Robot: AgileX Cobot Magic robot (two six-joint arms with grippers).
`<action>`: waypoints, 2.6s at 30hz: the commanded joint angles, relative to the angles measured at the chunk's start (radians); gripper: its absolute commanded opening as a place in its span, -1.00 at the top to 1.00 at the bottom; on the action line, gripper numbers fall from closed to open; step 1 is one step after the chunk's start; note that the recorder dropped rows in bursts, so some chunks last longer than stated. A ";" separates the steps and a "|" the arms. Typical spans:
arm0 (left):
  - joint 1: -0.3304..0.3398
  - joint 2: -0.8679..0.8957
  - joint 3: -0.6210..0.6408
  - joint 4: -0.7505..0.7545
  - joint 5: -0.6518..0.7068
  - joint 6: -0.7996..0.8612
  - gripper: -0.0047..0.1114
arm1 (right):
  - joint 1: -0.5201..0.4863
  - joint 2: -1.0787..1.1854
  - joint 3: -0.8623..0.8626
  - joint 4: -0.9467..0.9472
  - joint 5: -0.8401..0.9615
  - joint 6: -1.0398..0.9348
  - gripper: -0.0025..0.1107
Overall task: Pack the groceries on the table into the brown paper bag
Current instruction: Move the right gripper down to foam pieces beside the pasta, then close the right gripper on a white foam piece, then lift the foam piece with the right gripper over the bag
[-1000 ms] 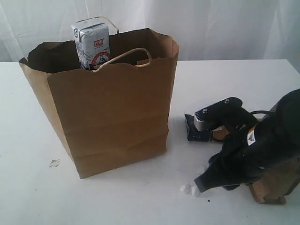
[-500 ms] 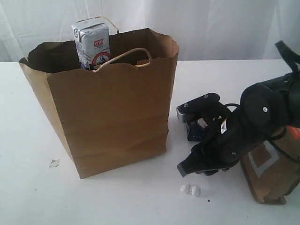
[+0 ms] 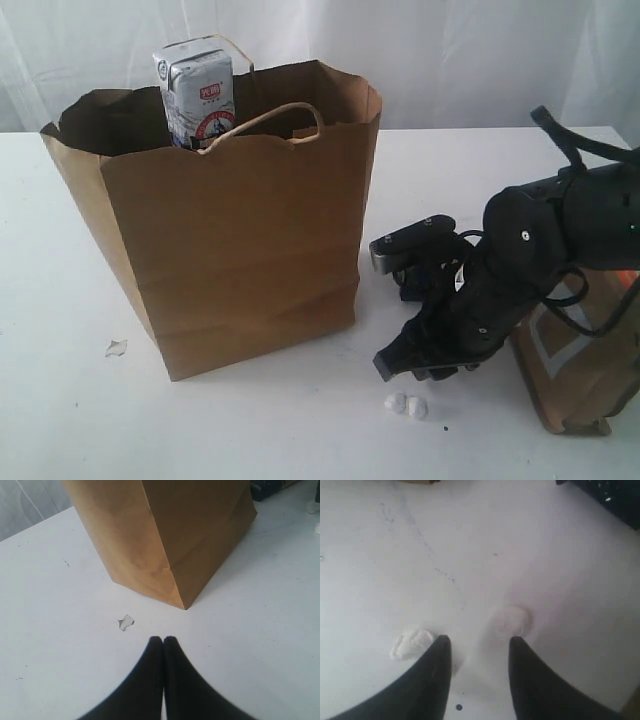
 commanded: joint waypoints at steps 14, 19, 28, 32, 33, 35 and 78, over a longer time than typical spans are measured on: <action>-0.001 -0.004 0.004 -0.003 0.001 -0.002 0.91 | -0.043 0.010 -0.013 -0.002 -0.027 0.020 0.21; -0.001 -0.004 0.004 -0.003 0.001 -0.002 0.91 | -0.043 0.067 -0.013 -0.002 -0.014 0.020 0.21; -0.001 -0.004 0.004 -0.003 0.001 -0.002 0.91 | -0.043 0.117 -0.020 -0.002 -0.060 -0.008 0.22; -0.001 -0.004 0.004 -0.003 0.001 -0.002 0.91 | -0.043 0.138 -0.020 0.000 -0.063 -0.013 0.22; -0.001 -0.004 0.004 -0.003 0.001 -0.002 0.91 | -0.043 0.138 -0.020 0.000 -0.065 -0.016 0.22; -0.001 -0.004 0.004 -0.003 0.001 -0.002 0.91 | -0.043 0.138 -0.020 0.002 -0.067 -0.022 0.34; -0.001 -0.004 0.004 -0.003 0.001 -0.002 0.91 | -0.043 -0.494 -0.294 0.050 -0.017 -0.083 0.96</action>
